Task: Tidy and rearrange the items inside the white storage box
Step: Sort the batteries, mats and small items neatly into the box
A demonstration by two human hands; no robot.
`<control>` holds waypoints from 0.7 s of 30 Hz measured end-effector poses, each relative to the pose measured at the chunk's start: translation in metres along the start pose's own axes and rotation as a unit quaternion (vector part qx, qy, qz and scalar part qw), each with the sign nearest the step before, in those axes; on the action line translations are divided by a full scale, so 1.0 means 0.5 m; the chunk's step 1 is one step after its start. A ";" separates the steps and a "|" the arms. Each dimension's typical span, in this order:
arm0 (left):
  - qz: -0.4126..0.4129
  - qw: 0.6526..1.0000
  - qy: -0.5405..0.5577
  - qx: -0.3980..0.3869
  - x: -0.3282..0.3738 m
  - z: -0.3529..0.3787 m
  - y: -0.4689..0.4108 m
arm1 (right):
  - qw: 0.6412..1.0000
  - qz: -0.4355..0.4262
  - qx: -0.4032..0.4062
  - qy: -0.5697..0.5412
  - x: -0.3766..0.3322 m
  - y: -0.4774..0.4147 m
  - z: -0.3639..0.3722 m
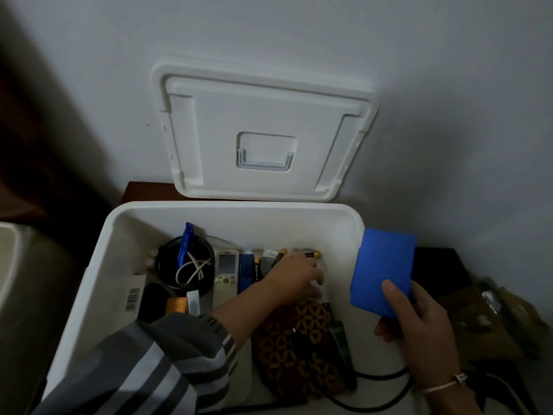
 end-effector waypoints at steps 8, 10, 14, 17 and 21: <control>-0.034 0.993 0.101 -0.044 0.001 0.044 -0.037 | 0.999 0.012 0.011 -0.049 0.010 -0.003 0.000; -0.043 0.994 0.086 -0.049 -0.001 0.050 -0.045 | 0.999 0.005 0.011 -0.039 0.010 -0.003 0.001; -0.060 0.994 0.079 -0.038 -0.004 0.053 -0.050 | 0.999 0.000 0.011 -0.036 0.007 -0.001 0.005; -0.091 0.994 0.066 -0.011 -0.020 0.045 -0.041 | 0.999 -0.004 0.010 -0.032 0.004 0.000 0.007; -0.128 0.990 0.021 0.054 -0.035 0.031 -0.021 | 0.999 -0.008 0.014 -0.034 0.005 0.000 0.006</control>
Point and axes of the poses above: each hand's wrist, its own y-axis away from the middle knuckle, its own z-axis out of the palm, x = y × z, the point moved 6 cm from there along -y, towards the middle knuckle, and after that the axes turned 4 degrees about z, right-handed, at the moved point
